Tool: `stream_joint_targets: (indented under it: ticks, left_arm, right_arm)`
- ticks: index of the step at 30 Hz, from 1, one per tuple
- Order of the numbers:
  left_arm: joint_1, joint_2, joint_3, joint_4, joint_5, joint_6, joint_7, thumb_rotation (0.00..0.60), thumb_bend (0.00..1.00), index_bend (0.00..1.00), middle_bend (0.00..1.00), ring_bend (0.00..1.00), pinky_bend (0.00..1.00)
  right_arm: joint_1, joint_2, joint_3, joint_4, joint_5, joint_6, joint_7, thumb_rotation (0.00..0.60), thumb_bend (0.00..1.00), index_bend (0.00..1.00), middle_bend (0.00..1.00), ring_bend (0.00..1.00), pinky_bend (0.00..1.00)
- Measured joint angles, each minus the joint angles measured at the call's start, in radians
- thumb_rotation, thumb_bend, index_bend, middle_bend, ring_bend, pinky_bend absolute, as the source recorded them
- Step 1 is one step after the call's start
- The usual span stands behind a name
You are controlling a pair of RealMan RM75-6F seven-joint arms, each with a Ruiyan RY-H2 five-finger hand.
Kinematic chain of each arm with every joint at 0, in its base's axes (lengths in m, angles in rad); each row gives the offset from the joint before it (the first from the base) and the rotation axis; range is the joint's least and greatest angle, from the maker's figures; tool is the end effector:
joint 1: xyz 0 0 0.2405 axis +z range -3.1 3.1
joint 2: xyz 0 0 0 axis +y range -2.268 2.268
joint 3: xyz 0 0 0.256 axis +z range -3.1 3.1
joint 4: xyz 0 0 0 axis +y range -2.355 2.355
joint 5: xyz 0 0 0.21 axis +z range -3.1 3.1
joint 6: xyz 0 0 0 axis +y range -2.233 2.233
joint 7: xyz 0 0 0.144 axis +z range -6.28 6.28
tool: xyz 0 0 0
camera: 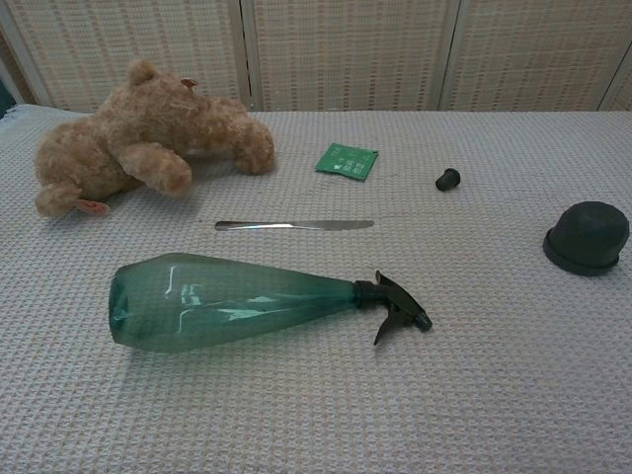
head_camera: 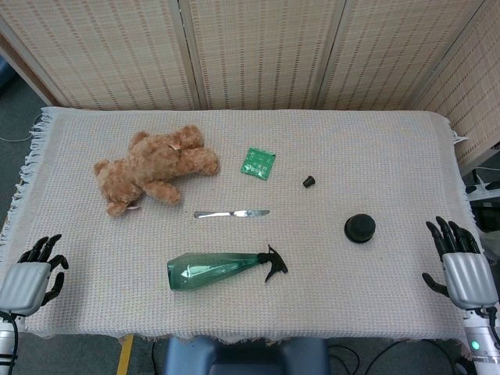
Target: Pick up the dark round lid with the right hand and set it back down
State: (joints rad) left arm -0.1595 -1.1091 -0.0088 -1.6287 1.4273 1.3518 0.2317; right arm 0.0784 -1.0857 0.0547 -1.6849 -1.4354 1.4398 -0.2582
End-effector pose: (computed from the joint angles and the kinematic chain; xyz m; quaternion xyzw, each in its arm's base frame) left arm -0.3152 0.1938 0.1417 -0.6634 -0.3585 -0.2806 0.5938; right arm -0.3106 -0.1787 0.1608 0.6248 -0.3499 0.2982 0.6311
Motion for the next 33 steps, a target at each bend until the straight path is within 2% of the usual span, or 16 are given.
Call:
stream_joint_targets:
  ticks: [13, 23, 28, 33]
  left_arm:
    - [-0.001, -0.002, 0.002, 0.004, 0.011, 0.002, -0.002, 0.600, 0.54, 0.48, 0.09, 0.09, 0.28]
    - [0.001, 0.002, -0.001, 0.012, 0.021, 0.012, -0.033, 0.600, 0.54, 0.48, 0.09, 0.09, 0.28]
    - [0.005, 0.005, 0.002, 0.013, 0.040, 0.027, -0.049, 0.600, 0.53, 0.48, 0.09, 0.09, 0.28]
    - [0.004, 0.007, 0.000, 0.016, 0.038, 0.024, -0.057, 0.600, 0.54, 0.49, 0.09, 0.09, 0.28]
  right_arm:
    - [0.002, -0.012, 0.014, 0.014, 0.001, 0.016, -0.002, 0.600, 0.12, 0.00, 0.00, 0.00, 0.11]
    - [0.028, -0.044, 0.035, 0.097, -0.040, 0.031, 0.045, 0.600, 0.12, 0.00, 0.00, 0.00, 0.11]
    - [0.064, -0.037, 0.052, 0.091, -0.009, -0.040, 0.079, 0.600, 0.12, 0.00, 0.00, 0.00, 0.11]
    - [0.127, -0.018, 0.072, 0.063, 0.076, -0.190, 0.070, 0.600, 0.12, 0.00, 0.00, 0.00, 0.11]
